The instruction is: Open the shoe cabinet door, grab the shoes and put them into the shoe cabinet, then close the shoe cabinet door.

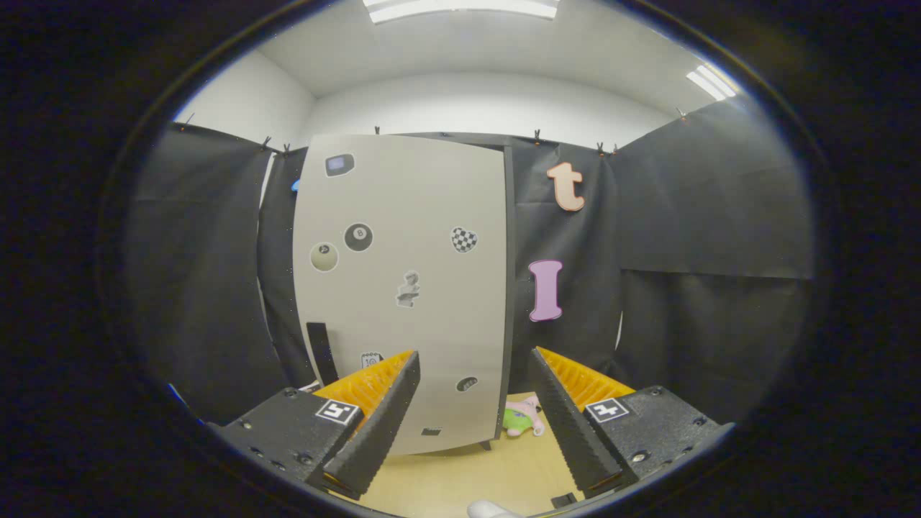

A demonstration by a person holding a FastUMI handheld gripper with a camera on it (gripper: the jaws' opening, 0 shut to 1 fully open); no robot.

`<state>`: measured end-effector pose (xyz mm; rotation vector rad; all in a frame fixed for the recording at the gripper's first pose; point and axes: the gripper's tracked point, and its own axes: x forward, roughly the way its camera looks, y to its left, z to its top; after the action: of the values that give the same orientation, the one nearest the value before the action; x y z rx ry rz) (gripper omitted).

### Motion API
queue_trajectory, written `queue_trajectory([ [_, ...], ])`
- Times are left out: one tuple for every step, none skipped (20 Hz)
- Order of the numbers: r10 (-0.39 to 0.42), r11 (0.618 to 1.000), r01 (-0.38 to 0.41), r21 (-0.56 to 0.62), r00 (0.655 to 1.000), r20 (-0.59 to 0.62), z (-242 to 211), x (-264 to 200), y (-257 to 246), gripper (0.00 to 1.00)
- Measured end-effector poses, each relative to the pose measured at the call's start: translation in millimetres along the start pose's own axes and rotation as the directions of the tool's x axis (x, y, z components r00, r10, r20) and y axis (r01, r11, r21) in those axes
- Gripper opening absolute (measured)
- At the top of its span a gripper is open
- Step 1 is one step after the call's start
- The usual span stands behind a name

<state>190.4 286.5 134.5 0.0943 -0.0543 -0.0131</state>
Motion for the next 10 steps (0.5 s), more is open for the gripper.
queue_trajectory([
  [-0.009, 1.000, 0.009, -0.004, 1.000, -0.003, -0.5, -0.4, -2.3, 0.99],
  [-0.012, 1.000, 0.012, -0.010, 1.000, -0.004, -1.2, -0.4, -3.7, 0.99],
  [-0.015, 1.000, 0.015, -0.017, 1.000, -0.008, -1.8, -0.9, -5.1, 0.99],
  [-0.018, 1.000, 0.017, -0.018, 1.000, -0.006, -1.7, -2.4, -6.4, 0.99],
  [-0.021, 1.000, 0.021, -0.015, 1.000, -0.008, -1.9, -2.0, -7.5, 0.99],
  [-0.021, 1.000, 0.021, -0.010, 1.000, -0.008, -2.3, -2.5, -8.0, 0.99],
  [-0.024, 1.000, 0.024, -0.009, 1.000, -0.011, -3.7, -1.9, -9.2, 0.99],
  [-0.026, 1.000, 0.026, -0.009, 1.000, -0.015, -4.3, -2.3, -10.8, 0.99],
  [-0.025, 1.000, 0.025, -0.007, 1.000, -0.015, -4.1, -2.3, -10.7, 0.99],
  [-0.026, 1.000, 0.026, -0.006, 1.000, -0.016, -4.2, -1.1, -11.6, 0.99],
])
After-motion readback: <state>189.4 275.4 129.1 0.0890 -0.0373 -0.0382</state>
